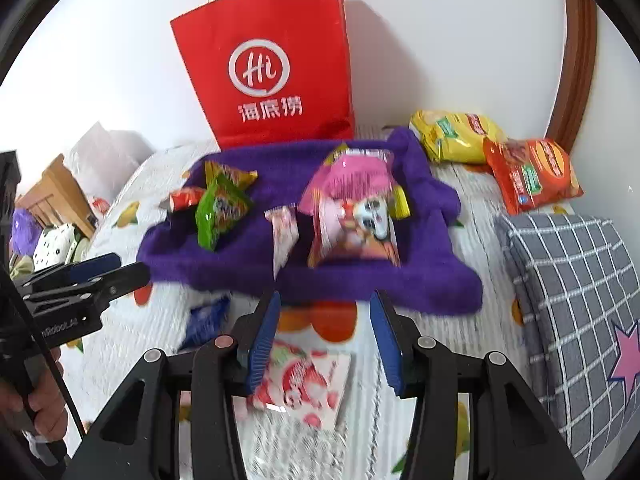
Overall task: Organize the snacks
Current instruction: 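Move the left tool to the blue packet while the right tool moves to the white strawberry packet, then grasp the blue packet with the left tool while the right tool grasps the white strawberry packet, then carry the blue packet and strawberry packet over the purple towel with both tools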
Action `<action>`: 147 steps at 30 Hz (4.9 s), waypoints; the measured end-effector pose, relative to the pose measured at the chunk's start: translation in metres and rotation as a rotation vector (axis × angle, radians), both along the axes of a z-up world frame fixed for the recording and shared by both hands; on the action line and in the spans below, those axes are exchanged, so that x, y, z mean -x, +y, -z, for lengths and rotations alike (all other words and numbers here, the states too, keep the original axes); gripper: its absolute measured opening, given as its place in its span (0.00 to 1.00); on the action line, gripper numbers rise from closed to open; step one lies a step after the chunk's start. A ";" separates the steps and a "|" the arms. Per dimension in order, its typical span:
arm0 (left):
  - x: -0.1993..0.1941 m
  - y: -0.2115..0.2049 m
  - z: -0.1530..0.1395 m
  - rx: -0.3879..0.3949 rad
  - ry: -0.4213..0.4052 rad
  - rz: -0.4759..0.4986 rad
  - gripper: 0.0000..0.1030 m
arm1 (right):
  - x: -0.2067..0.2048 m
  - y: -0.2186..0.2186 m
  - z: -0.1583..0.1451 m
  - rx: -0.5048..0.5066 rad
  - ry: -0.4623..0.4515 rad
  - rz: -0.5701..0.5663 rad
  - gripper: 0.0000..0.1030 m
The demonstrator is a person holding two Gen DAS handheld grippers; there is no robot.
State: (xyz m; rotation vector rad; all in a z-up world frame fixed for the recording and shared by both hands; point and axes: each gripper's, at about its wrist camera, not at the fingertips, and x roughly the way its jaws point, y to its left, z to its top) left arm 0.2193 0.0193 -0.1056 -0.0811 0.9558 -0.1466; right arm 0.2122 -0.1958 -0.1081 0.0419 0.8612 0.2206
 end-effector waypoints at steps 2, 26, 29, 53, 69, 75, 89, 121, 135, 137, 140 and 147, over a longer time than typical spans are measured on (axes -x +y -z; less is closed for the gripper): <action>0.002 -0.008 0.008 0.001 0.015 0.006 0.55 | 0.006 -0.003 0.009 0.001 0.020 -0.004 0.45; -0.018 -0.007 0.072 0.007 0.149 0.009 0.55 | 0.009 -0.012 0.062 -0.058 0.122 -0.011 0.45; -0.018 -0.006 0.072 -0.013 0.138 0.003 0.55 | 0.010 -0.012 0.063 -0.065 0.126 -0.008 0.45; -0.008 0.017 0.074 -0.081 0.070 0.000 0.46 | 0.000 0.041 0.084 0.029 0.134 -0.025 0.74; 0.005 0.025 0.072 -0.046 0.043 0.008 0.40 | 0.013 0.053 0.081 0.120 0.048 -0.059 0.39; 0.015 0.032 0.064 -0.027 0.039 0.008 0.37 | 0.014 0.041 0.073 0.066 0.072 -0.049 0.25; 0.031 0.045 0.037 -0.029 -0.003 -0.010 0.34 | 0.017 0.037 0.081 -0.026 0.154 -0.021 0.69; 0.038 0.044 0.025 -0.018 -0.018 -0.014 0.34 | 0.035 0.035 0.052 -0.032 0.027 -0.019 0.11; 0.039 0.027 -0.010 -0.025 -0.076 0.014 0.34 | 0.048 0.015 0.014 -0.059 -0.038 -0.014 0.02; 0.039 0.024 -0.015 -0.028 -0.084 0.019 0.34 | 0.050 0.011 0.006 -0.075 -0.050 -0.013 0.02; 0.039 0.020 -0.022 -0.034 -0.097 0.025 0.34 | 0.051 0.007 -0.006 -0.090 -0.069 -0.016 0.02; 0.036 0.012 -0.046 -0.049 -0.139 0.039 0.34 | 0.046 -0.001 -0.043 -0.095 -0.136 -0.003 0.02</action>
